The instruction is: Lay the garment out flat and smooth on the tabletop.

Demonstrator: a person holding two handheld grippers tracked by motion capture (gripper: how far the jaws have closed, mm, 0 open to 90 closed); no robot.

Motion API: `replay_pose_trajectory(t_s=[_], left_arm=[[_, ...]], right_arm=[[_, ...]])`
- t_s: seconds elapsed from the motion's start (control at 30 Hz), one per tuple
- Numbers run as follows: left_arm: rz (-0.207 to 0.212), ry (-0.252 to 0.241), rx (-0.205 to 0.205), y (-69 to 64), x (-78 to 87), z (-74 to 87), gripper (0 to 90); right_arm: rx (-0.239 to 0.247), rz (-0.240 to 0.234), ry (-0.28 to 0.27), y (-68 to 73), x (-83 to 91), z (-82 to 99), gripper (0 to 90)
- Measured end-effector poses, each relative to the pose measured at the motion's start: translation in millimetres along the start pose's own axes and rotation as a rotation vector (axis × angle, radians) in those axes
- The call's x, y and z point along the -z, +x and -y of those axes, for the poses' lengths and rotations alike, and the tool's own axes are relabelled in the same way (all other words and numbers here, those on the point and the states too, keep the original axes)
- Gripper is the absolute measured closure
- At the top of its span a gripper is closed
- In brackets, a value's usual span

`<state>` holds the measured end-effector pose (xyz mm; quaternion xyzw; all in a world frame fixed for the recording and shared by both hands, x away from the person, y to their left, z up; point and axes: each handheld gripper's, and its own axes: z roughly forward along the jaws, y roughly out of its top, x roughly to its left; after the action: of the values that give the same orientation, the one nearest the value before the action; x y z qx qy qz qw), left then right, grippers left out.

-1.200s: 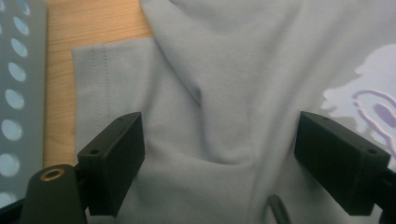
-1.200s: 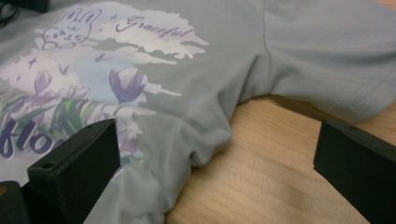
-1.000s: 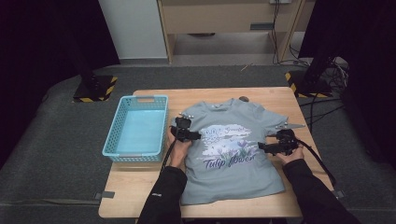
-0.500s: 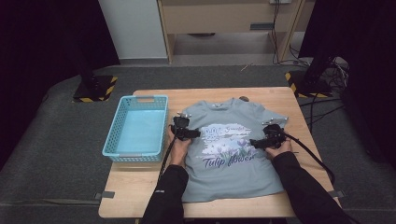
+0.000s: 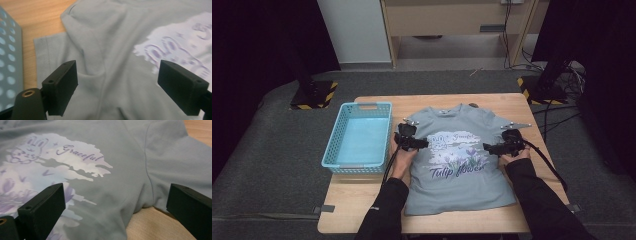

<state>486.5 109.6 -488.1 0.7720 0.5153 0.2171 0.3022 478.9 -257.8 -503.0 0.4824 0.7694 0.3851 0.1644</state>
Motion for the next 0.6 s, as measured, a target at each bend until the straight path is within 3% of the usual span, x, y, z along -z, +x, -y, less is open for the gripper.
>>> replay_pose_trajectory(t_s=[0.1,0.17,0.23,0.5,0.6], left_arm=[[0.047,-0.007,-0.063,-11.1,27.6,5.4,13.1],[0.054,-0.044,-0.086,-16.1,41.6,13.2,15.1],[0.077,-0.038,-0.096,-19.1,52.6,19.3,12.6],[0.104,-0.093,-0.083,-28.5,83.5,55.8,7.7],[0.126,-0.065,-0.082,-29.1,85.8,65.9,6.0]], right_arm=[[-0.003,-0.014,-0.021,4.7,15.0,4.1,1.5],[-0.003,-0.02,-0.02,7.4,20.5,7.2,1.4],[-0.003,-0.029,-0.019,10.2,25.5,9.8,1.4],[-0.002,-0.027,-0.03,16.3,47.6,20.7,1.1],[-0.01,-0.034,-0.037,21.2,54.5,27.0,1.2]])
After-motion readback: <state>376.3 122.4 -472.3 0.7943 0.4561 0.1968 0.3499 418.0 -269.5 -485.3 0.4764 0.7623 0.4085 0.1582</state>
